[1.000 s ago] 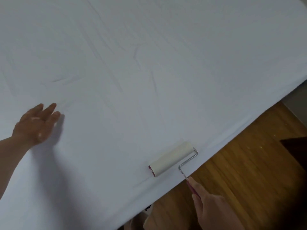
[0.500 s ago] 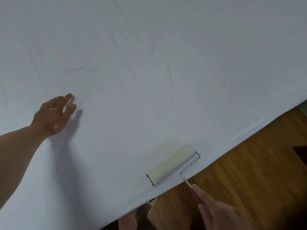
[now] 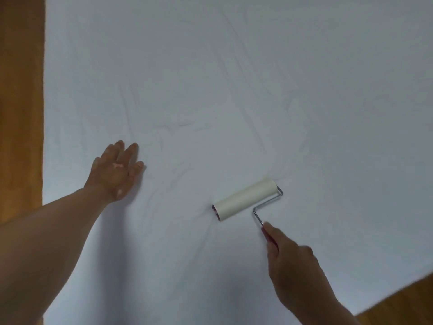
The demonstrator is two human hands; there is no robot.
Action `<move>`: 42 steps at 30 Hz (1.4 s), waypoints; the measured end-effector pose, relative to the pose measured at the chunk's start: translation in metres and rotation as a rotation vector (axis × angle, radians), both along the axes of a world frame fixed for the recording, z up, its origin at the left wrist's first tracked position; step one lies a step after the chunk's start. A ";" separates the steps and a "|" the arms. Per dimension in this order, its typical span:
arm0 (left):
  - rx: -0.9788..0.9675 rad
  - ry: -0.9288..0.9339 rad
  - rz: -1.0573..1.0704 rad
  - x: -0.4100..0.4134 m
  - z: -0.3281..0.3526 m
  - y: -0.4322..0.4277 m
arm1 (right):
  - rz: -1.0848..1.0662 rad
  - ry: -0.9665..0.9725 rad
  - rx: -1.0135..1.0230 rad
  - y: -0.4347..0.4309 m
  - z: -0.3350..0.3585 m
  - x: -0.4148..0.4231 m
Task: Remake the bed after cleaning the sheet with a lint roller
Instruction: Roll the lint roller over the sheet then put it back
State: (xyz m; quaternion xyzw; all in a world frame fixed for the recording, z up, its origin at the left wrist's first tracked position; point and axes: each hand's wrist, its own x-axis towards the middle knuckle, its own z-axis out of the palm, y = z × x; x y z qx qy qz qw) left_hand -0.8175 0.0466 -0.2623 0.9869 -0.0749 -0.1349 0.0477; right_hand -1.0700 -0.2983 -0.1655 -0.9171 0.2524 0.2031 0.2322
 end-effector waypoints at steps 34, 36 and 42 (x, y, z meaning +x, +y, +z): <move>0.013 -0.112 0.041 0.233 -0.059 0.053 | 0.072 -0.175 0.034 0.099 -0.025 0.556; 0.003 -0.112 0.049 0.234 -0.065 0.054 | 0.072 -0.185 0.050 0.101 -0.027 0.574; 0.011 -0.119 0.075 0.236 -0.080 0.055 | 0.098 -0.263 0.063 0.102 -0.036 0.594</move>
